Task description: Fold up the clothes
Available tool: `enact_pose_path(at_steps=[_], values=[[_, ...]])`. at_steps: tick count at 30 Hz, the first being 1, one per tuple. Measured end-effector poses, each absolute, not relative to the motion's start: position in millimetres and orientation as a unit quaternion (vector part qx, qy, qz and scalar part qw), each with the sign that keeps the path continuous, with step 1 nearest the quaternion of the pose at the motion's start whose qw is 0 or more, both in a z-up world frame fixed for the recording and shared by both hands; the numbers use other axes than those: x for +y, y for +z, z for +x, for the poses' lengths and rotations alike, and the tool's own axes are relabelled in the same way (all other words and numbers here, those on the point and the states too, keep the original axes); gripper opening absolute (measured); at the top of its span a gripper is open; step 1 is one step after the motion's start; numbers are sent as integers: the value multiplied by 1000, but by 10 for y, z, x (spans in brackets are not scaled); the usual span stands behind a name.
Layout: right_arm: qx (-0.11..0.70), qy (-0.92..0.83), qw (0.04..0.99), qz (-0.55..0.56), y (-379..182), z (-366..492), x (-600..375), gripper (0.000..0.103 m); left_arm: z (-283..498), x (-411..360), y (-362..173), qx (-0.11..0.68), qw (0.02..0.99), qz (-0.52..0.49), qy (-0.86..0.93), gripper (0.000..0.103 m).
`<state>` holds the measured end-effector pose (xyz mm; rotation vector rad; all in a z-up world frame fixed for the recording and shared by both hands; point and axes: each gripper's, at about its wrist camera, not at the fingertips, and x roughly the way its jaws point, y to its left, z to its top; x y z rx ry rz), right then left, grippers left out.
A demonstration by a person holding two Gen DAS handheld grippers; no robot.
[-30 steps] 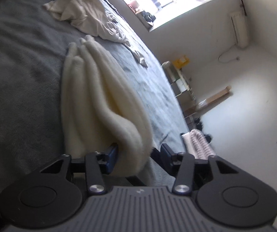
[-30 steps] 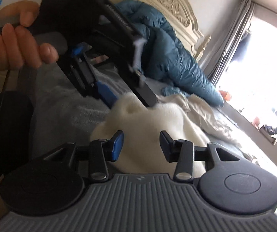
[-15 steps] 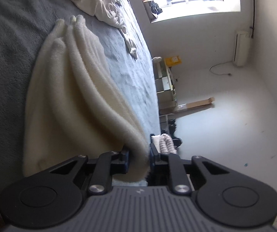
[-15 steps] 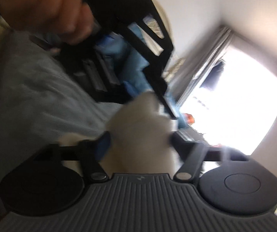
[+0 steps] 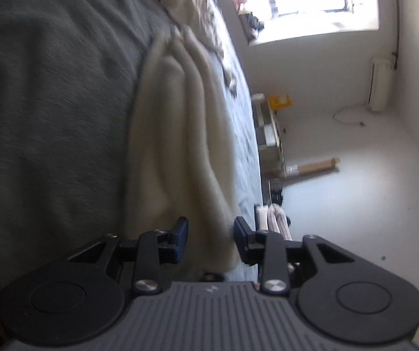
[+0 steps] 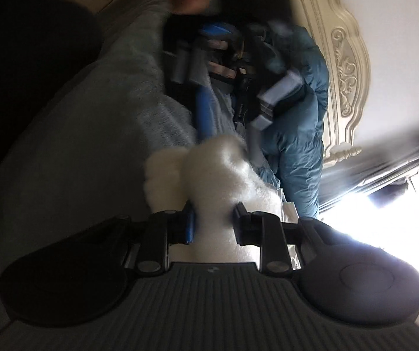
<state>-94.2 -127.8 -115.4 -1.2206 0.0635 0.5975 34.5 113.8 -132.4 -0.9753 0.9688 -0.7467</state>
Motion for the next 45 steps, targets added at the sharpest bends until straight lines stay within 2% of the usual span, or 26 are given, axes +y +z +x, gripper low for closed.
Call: enact_pose_path(at_steps=[7, 10, 12, 14, 19, 23, 29, 32, 38, 41, 42, 45], values=[[22, 268, 766, -584, -1116, -918, -1268, 23, 388, 937, -931, 398, 778, -328, -358, 37], [16, 261, 759, -597, -1160, -890, -1238, 23, 509, 654, -858, 424, 802, -248, -341, 35], [17, 261, 755, -601, -1213, -885, -1225, 23, 580, 524, -888, 447, 809, -206, -321, 30], [17, 264, 745, -612, -1341, -892, -1209, 24, 621, 475, -916, 464, 810, -183, -309, 26], [13, 262, 742, -617, -1416, -1061, -1214, 28, 556, 557, -927, 462, 812, -180, -309, 27], [85, 307, 801, -507, -950, -1034, -1395, 31, 534, 614, -1045, 448, 813, -209, -307, 33], [225, 376, 880, -182, -246, -506, -1753, 34, 538, 693, -1214, 436, 808, -254, -304, 39], [251, 338, 903, -87, -141, -215, -1731, 41, 512, 690, -1287, 418, 813, -271, -300, 43], [314, 231, 916, -95, -418, 326, -1331, 39, 375, 695, -1372, 377, 830, -284, -298, 45], [335, 222, 911, -90, -549, 469, -1383, 23, 338, 707, -1399, 365, 834, -287, -299, 44], [333, 227, 912, -83, -557, 474, -1379, 22, 331, 714, -1407, 361, 834, -290, -301, 44], [327, 238, 908, -106, -663, 525, -1293, 24, 302, 767, -1423, 349, 832, -303, -308, 44]])
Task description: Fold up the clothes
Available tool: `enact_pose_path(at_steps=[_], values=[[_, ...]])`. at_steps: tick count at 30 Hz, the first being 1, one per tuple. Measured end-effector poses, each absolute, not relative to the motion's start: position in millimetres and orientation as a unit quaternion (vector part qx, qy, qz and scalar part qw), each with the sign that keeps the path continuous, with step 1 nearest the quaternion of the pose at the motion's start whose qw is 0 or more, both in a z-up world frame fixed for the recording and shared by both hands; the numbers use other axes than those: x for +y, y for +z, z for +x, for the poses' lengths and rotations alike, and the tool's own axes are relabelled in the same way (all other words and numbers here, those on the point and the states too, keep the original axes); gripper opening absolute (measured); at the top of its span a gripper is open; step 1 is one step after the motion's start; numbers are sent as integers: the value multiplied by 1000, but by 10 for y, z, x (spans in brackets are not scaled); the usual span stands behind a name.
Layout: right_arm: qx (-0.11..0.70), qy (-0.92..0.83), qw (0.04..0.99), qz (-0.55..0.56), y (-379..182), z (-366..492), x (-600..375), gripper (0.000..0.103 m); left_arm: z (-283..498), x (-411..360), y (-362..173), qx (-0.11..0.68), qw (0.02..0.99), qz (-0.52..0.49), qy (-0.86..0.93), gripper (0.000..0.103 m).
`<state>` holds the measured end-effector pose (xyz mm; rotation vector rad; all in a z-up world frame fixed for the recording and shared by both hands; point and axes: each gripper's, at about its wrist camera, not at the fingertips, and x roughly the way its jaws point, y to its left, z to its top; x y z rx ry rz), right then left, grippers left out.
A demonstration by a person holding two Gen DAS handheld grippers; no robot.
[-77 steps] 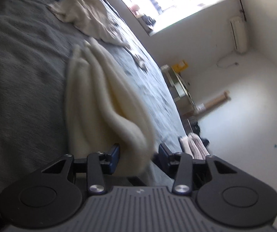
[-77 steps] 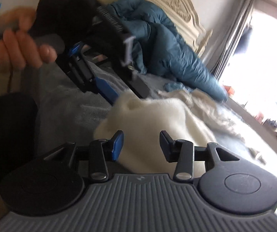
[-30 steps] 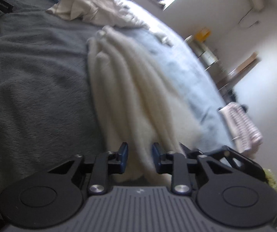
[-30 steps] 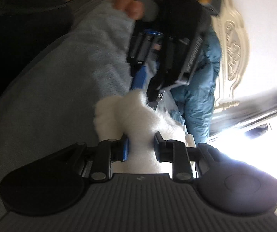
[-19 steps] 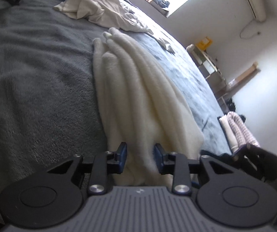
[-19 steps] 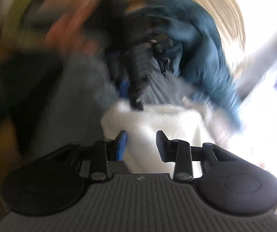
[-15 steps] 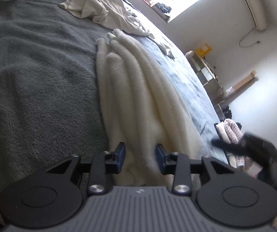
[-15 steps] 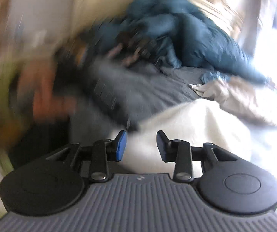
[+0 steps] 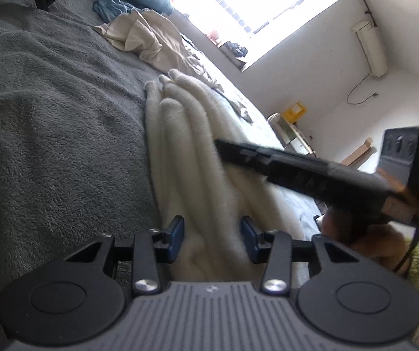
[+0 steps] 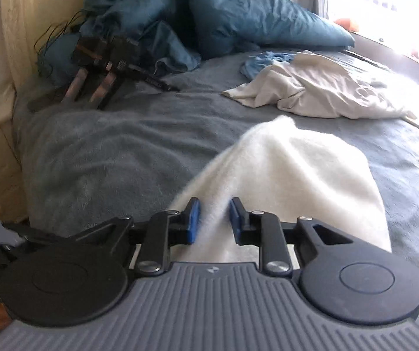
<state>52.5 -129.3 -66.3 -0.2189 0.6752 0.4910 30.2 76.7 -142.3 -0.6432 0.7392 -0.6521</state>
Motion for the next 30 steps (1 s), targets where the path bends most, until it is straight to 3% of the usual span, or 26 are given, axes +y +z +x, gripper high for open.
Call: enact_pose_path(at_steps=[2, 4, 6, 9, 15, 18, 22, 25, 28, 30], values=[[327, 246, 903, -132, -627, 540, -1260, 25, 263, 865, -1424, 336, 828, -323, -313, 46], [330, 251, 901, -130, -439, 610, -1269, 34, 220, 951, -1414, 314, 832, -335, -312, 50], [328, 251, 905, -102, -262, 724, -1296, 59, 234, 981, -1387, 298, 843, -328, -306, 51], [345, 220, 906, -107, -202, 1057, -1148, 71, 389, 954, -1417, 297, 845, -320, -310, 53], [463, 162, 859, -147, -470, 1786, -715, 76, 494, 804, -1522, 290, 834, -321, -343, 56], [503, 159, 822, -217, -615, 1935, -419, 83, 425, 716, -1502, 264, 850, -295, -347, 59], [519, 154, 787, -294, -737, 1917, -275, 81, 360, 718, -1526, 245, 851, -298, -357, 59], [519, 154, 785, -301, -740, 1873, -308, 72, 359, 752, -1558, 244, 843, -313, -363, 59], [509, 148, 793, -301, -732, 1824, -337, 49, 425, 772, -1565, 243, 835, -329, -368, 59], [498, 140, 803, -297, -698, 1790, -358, 34, 510, 794, -1545, 243, 822, -352, -376, 47]])
